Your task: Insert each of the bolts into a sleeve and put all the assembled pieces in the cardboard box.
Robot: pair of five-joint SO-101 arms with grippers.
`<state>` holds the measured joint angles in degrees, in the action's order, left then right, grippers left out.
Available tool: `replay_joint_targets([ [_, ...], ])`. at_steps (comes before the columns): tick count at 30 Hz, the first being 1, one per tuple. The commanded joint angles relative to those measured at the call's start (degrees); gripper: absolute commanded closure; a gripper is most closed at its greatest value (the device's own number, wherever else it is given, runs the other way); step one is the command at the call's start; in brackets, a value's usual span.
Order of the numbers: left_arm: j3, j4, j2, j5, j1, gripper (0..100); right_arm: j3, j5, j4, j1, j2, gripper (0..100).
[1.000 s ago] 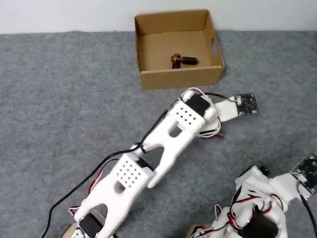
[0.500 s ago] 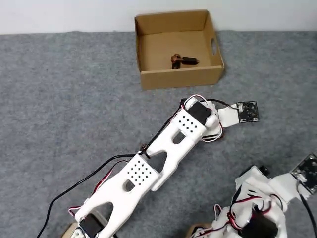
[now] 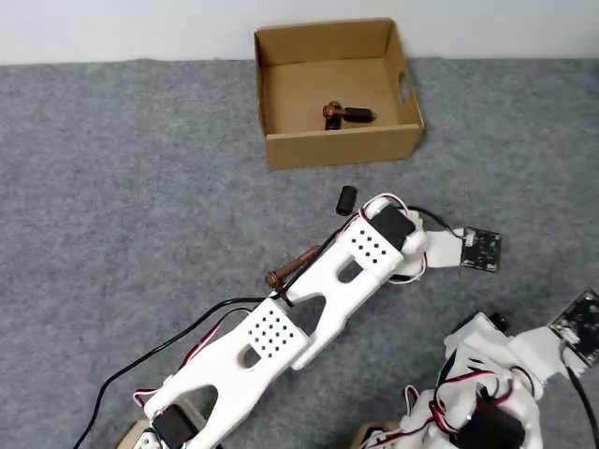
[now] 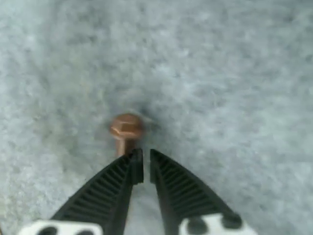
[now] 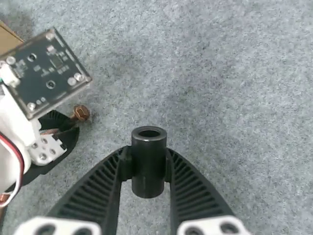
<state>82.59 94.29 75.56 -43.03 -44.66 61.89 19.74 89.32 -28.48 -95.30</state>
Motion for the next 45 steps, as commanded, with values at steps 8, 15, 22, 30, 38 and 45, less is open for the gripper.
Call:
replay_joint_targets([
  [8,1.10,4.31,-1.23,-0.53,-0.26,99,-0.35,-0.62,-1.27,0.75,-0.40,99.1],
  [15,4.62,-2.46,-1.23,9.23,1.67,88,-0.35,-0.62,-1.27,0.75,-0.40,99.1],
  [22,5.93,-2.90,-0.79,14.15,1.93,77,-0.35,-0.62,-1.19,0.75,-0.40,99.1],
  [30,0.48,1.85,-1.32,5.71,1.85,77,-0.35,-0.62,-1.19,0.75,-0.40,99.1],
  [38,0.40,6.33,-0.97,-0.53,1.14,77,-0.35,-0.62,-1.19,0.75,-0.40,99.1],
  [45,0.48,6.42,-2.02,-1.05,1.05,84,-0.35,-0.62,-1.19,0.75,-0.40,99.1],
])
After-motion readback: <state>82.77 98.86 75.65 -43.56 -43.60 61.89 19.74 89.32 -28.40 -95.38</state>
